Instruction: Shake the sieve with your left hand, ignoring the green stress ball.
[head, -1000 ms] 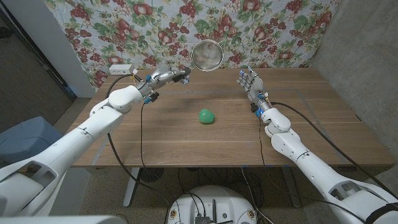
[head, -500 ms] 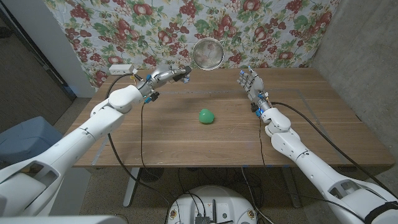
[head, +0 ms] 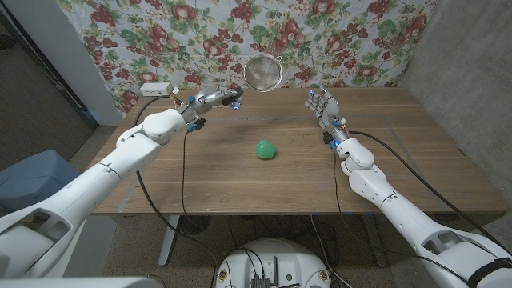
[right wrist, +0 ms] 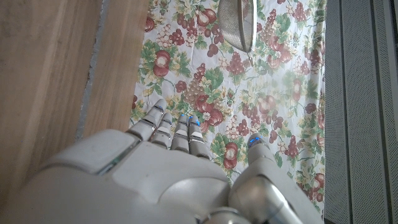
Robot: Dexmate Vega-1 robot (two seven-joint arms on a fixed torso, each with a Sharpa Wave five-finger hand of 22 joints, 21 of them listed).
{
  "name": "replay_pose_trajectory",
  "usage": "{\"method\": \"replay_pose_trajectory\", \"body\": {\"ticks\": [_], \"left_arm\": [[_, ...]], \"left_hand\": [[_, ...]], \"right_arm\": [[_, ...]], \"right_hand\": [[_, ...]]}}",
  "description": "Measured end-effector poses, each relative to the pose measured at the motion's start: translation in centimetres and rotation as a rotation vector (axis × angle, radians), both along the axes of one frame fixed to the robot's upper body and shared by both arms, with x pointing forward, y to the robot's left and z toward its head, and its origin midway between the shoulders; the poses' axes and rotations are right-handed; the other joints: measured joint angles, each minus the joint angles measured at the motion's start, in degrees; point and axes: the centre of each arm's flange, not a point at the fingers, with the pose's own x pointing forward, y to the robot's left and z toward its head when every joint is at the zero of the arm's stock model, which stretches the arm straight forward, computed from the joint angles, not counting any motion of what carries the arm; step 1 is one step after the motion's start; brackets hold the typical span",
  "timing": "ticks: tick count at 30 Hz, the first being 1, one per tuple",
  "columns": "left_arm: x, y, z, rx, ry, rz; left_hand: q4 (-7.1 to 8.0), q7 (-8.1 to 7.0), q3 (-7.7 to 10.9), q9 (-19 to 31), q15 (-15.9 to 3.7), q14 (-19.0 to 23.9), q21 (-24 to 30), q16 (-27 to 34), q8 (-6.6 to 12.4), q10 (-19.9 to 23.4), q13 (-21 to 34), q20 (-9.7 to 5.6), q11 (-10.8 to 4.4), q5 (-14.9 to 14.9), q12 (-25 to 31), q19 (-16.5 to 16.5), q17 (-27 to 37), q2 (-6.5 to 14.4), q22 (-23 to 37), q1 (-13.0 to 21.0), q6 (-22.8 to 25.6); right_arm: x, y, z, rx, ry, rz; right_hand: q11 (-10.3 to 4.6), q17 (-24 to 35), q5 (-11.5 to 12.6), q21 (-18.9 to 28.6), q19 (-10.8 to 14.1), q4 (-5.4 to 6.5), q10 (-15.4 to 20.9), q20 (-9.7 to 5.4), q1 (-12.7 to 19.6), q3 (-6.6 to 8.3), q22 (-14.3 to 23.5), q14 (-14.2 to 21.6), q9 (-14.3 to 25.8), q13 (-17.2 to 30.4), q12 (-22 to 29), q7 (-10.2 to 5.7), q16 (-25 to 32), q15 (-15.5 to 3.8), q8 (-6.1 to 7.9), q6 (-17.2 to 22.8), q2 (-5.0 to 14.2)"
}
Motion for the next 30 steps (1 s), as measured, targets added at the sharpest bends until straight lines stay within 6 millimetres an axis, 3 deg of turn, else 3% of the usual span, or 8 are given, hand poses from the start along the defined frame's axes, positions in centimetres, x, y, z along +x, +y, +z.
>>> {"method": "replay_pose_trajectory", "body": {"ticks": [9,10,13,14,30], "left_arm": [[1.2,1.1,-1.6,-0.045,0.183,0.105],[0.7,0.7,-0.5,-0.040,0.178,0.103],[1.1,1.2,-1.5,-0.052,0.240,0.133],[0.8,0.8,-0.6,-0.046,0.236,0.131],[0.9,1.0,-0.8,-0.042,0.313,0.158]], "left_hand": [[-0.22,0.51,0.22,-0.2,-0.16,0.5,0.4,0.0,0.00,0.0,-0.5,-0.01,0.02,0.0,0.0,0.6,0.0,0.1,0.0,-0.1,0.5],[-0.22,0.51,0.22,-0.2,-0.11,0.5,0.4,0.0,-0.01,0.0,-0.5,-0.01,0.02,0.0,0.0,0.6,0.0,0.1,0.0,-0.1,0.5],[-0.22,0.51,0.22,-0.2,-0.11,0.5,0.4,0.1,-0.01,0.0,-0.5,-0.01,0.02,0.0,0.0,0.6,0.0,0.1,0.0,-0.1,0.5],[-0.22,0.51,0.22,-0.2,-0.11,0.5,0.4,0.1,-0.01,0.0,-0.5,0.00,0.02,0.0,0.0,0.6,0.0,0.1,0.0,-0.1,0.5],[-0.47,0.82,0.47,-0.2,-0.10,0.5,0.8,0.1,-0.06,0.2,-0.8,-0.01,0.25,-0.1,0.0,0.6,-0.2,0.1,0.0,-0.1,0.8]], "right_arm": [[0.0,-0.1,0.0,0.000,0.000,0.000],[0.0,-0.1,0.0,0.000,0.000,0.000],[0.0,-0.1,0.1,0.000,-0.001,0.000],[0.0,-0.1,0.1,0.000,0.000,0.000],[0.2,0.1,0.2,-0.001,0.002,0.000]], "right_hand": [[0.00,0.0,0.0,-0.4,0.1,0.00,0.0,0.11,0.0,0.00,0.0,0.0,0.0,0.0,0.0,0.00,0.0,0.00,0.00,0.0,0.00],[0.00,0.0,0.0,-0.5,0.2,0.00,0.0,0.23,0.0,0.00,0.0,0.0,-0.1,0.0,0.0,0.00,0.0,0.00,0.00,0.0,0.00],[0.00,0.0,0.0,-0.5,0.4,0.00,0.0,0.42,0.0,0.00,0.0,0.0,0.0,0.0,0.0,0.00,0.0,0.00,0.00,0.0,0.00],[0.00,0.0,0.0,-0.5,0.4,0.00,0.0,0.42,0.0,0.00,0.0,0.0,0.0,0.0,0.0,0.00,0.0,0.00,0.00,0.0,0.00],[0.00,-0.3,0.0,-0.9,0.4,0.00,0.0,0.42,0.0,0.00,0.0,0.0,0.0,0.0,0.0,0.00,0.0,0.00,0.00,0.0,0.00]]}}
